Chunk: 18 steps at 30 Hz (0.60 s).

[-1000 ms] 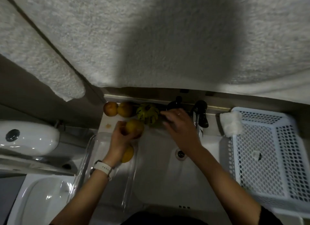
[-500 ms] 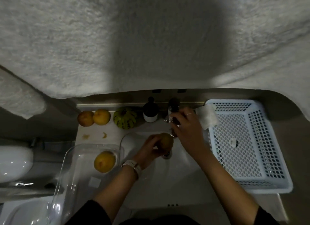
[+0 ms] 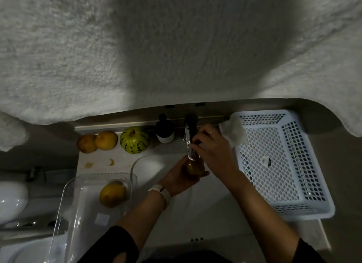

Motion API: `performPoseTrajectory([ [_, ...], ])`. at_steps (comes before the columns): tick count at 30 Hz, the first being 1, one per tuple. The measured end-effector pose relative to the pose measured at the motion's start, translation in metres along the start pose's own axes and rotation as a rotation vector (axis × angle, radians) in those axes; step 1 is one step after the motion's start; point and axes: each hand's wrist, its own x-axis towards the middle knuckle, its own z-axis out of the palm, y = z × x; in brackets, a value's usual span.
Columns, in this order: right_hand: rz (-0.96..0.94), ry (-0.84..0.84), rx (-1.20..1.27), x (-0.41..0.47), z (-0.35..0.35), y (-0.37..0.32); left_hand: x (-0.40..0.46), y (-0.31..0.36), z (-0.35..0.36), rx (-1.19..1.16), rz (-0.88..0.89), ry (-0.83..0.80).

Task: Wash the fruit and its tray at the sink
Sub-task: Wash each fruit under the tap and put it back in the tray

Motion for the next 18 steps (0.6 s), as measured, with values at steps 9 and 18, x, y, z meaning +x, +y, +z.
performPoseTrajectory([
  [9, 0.074, -0.03, 0.158, 0.009, 0.009, 0.008, 0.01, -0.001, -0.001, 0.002, -0.025, 0.032],
  [18, 0.09, 0.154, 0.19, 0.009, 0.009, 0.006, 0.013, -0.002, -0.001, -0.037, -0.077, 0.144],
])
